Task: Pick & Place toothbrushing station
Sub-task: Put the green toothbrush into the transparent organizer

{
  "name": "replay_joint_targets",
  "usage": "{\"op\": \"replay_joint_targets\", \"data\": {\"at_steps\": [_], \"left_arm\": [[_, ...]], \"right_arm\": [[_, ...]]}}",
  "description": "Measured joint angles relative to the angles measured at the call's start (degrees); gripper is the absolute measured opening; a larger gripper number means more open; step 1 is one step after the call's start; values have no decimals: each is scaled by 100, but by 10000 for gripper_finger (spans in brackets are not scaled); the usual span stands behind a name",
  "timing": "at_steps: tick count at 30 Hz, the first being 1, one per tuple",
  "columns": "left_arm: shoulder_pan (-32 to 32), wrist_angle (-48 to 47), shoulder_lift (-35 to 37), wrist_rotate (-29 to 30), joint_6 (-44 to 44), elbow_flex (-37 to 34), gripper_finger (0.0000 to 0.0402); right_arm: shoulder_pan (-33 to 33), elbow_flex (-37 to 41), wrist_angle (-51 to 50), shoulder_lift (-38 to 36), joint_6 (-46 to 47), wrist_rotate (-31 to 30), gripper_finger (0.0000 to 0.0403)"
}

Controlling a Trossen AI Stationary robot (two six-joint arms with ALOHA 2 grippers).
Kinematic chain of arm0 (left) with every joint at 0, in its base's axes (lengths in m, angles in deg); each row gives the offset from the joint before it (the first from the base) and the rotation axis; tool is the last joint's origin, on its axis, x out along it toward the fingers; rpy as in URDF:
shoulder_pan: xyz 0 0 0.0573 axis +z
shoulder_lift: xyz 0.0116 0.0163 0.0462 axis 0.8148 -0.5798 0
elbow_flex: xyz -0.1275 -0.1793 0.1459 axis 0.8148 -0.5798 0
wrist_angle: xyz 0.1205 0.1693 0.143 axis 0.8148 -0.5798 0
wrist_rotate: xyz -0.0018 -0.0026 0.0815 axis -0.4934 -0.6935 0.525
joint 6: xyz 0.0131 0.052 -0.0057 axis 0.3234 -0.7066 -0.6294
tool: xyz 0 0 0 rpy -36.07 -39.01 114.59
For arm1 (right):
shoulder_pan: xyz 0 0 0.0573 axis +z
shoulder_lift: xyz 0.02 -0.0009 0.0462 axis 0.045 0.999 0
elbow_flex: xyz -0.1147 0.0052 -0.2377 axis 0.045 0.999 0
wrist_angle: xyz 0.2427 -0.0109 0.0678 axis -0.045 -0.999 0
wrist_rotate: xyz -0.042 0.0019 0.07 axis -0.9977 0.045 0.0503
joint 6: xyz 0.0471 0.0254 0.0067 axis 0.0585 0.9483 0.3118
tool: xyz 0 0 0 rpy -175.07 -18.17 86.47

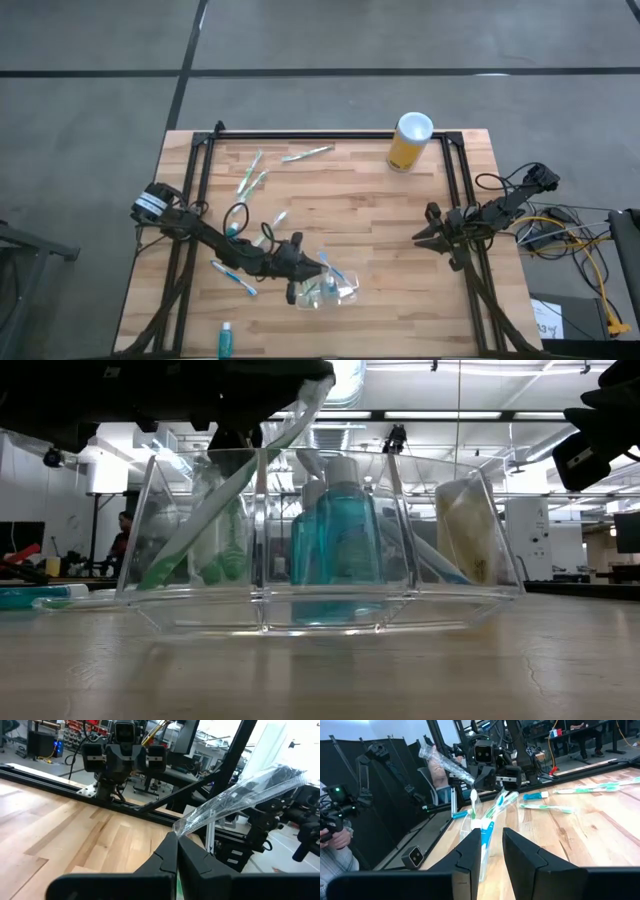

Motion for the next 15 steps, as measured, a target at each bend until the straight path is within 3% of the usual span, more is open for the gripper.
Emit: {"op": "replay_joint_targets", "data": {"at_steps": [15], "left_arm": [[-31, -117, 8, -15, -322, 165, 3]], "right_arm": [[0, 0, 0, 0, 0, -1, 72]]}}
